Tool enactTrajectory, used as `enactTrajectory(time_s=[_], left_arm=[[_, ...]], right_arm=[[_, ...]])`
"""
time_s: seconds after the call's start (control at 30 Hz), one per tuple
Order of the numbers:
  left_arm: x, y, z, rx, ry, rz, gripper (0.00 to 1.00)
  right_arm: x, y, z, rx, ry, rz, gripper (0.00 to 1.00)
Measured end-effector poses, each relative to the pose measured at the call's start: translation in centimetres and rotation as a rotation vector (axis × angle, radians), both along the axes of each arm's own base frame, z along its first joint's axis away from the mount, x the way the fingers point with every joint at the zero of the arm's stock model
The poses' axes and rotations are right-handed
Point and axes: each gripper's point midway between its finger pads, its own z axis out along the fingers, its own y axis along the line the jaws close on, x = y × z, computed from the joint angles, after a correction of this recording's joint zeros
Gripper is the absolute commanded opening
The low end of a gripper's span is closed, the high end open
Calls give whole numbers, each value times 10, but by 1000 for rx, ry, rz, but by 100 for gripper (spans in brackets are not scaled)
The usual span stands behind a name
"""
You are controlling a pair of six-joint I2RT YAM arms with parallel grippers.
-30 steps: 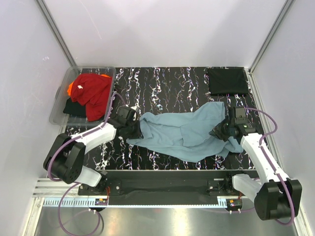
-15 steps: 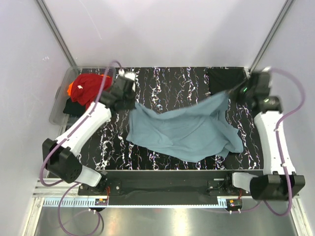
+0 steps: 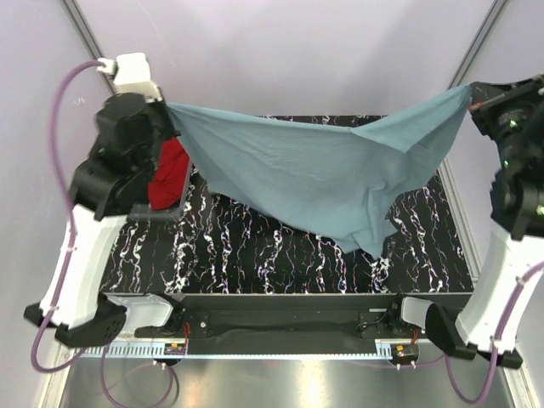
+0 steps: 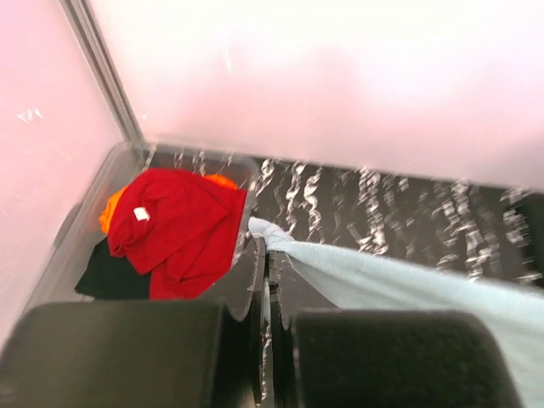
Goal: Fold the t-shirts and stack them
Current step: Flatten the tshirt out
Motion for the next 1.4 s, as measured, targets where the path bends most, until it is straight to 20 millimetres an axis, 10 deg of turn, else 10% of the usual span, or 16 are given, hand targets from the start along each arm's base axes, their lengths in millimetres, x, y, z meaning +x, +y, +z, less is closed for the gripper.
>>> enactTrajectory(time_s=[0.37,0.53,0.7,0.93,1.1,1.27,1.4], left_arm=[[-123,27,73,-251,-274,-184,0],[-142,25,83,-273,-318,-248,0],[-100,10,51,-200,-248,-218,0],[33,-28,-39,-66,-16,-91,0],[125,-21,-100,-30,69,14,0],[166,-15,-76,-76,12,45,0],[150,-25,1,-171,-170,-42,0]], right_arm=[[-183,32,44,-18,-248,-15,0],[-212,33,56,-19,-309,-35,0],[-143,22,26,4,-163,-31,0],[48,-5,-68,62,146,15,0],[157,-18,-126,67,269,63,0],[223,-23,-48,-23,61,110,0],[179,-23,22,-67,-102,67,0]])
